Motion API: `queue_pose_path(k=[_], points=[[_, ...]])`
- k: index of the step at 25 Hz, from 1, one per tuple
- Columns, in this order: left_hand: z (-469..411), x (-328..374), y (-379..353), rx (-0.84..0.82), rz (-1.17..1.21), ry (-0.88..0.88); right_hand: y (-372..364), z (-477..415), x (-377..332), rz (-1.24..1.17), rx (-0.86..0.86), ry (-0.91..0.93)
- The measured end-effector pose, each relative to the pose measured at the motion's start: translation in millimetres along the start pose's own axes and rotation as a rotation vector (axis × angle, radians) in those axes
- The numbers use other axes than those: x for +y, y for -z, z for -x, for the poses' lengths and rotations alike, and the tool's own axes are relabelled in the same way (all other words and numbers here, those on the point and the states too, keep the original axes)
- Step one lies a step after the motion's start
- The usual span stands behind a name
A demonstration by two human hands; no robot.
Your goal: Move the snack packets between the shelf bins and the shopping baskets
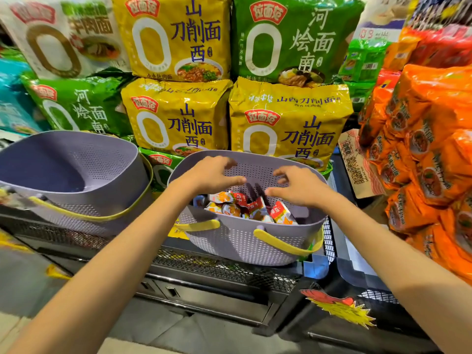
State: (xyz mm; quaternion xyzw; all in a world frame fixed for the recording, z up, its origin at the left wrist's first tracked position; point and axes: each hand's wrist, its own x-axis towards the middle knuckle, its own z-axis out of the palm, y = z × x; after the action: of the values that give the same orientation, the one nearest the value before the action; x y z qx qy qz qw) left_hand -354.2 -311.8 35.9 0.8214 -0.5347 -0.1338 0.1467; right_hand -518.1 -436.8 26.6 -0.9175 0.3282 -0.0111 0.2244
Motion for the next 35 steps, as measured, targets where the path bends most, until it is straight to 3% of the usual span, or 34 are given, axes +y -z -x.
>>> queue_pose_path(k=[3,6,9,12,18,22,29,35], points=[[42,13,5,0.273,0.039,-0.087,3,38,-6,-0.262,0.353,0.159],[89,21,-3,0.526,0.140,-0.146,-1,83,-17,-0.396,0.537,0.323],[136,28,-27,0.651,0.256,-0.146,-21,123,-25,-0.432,0.589,0.426],[177,28,-72,0.628,0.320,-0.089,-63,152,-22,-0.450,0.479,0.484],[219,-7,-160,0.208,0.376,0.208,-162,173,7,-0.301,-0.026,0.259],[227,-47,-191,-0.084,0.370,0.371,-209,178,15,-0.243,-0.197,0.031],[223,-120,-190,-0.387,0.453,0.253,-267,205,-30,-0.370,-0.140,-0.426],[212,-124,-198,-0.769,0.336,-0.072,-305,277,-85,-0.564,0.151,-0.857]])
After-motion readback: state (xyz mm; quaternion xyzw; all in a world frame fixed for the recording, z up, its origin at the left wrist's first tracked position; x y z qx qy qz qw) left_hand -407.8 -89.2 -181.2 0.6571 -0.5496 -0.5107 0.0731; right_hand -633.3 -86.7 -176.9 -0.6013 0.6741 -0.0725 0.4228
